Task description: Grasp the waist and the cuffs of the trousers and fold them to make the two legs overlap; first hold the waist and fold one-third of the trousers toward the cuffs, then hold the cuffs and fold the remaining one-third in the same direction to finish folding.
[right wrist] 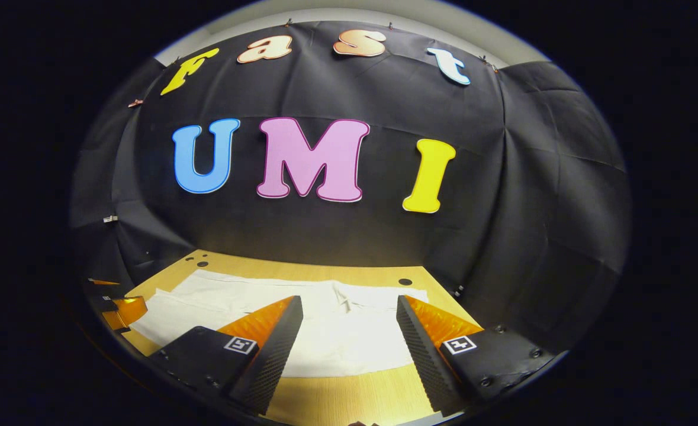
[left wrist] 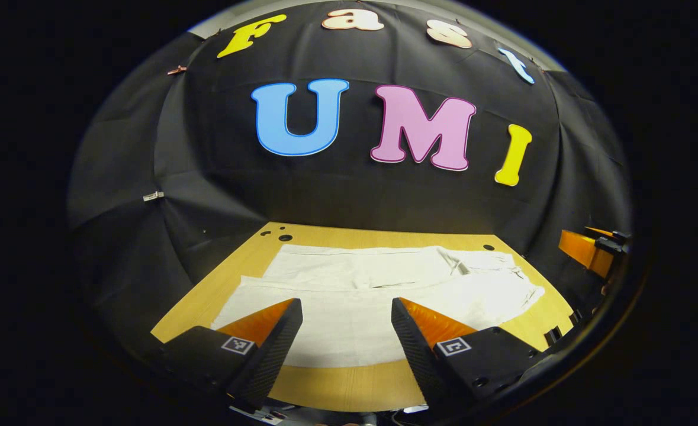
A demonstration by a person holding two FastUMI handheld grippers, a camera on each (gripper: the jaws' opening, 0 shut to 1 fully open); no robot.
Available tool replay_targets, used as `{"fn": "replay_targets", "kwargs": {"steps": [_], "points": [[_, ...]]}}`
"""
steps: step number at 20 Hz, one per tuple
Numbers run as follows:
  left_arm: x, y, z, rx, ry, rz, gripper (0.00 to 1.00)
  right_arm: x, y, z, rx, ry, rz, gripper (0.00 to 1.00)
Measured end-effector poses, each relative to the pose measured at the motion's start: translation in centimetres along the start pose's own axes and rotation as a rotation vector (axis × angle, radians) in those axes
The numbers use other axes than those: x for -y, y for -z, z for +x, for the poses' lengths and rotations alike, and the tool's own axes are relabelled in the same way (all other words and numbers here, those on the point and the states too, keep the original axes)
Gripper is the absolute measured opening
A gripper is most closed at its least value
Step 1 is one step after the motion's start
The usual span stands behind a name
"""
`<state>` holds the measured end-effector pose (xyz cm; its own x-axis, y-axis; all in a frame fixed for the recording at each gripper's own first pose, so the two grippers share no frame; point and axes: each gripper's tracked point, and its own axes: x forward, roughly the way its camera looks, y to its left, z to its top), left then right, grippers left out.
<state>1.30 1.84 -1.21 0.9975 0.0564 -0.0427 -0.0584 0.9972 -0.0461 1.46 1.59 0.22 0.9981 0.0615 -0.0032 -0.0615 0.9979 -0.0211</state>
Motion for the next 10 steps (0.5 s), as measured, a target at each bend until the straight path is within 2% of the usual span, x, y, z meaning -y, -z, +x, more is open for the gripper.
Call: {"fn": "replay_targets", "kwargs": {"steps": [3,7,10], "points": [[-0.6,-0.9,0.7,0.027,-0.028,0.03,0.96,0.0,-0.2,0.6,0.009,-0.011,-0.013,0.98],[-1.7,-2.2,2.1,0.04,-0.074,-0.022,0.96,1.0,-0.4,2.0,0.013,-0.026,0.001,0.98],[-1.9,-3.0,2.8,0.059,-0.105,-0.013,0.96,1.7,0.0,3.3,0.008,-0.066,-0.027,0.98]]}}
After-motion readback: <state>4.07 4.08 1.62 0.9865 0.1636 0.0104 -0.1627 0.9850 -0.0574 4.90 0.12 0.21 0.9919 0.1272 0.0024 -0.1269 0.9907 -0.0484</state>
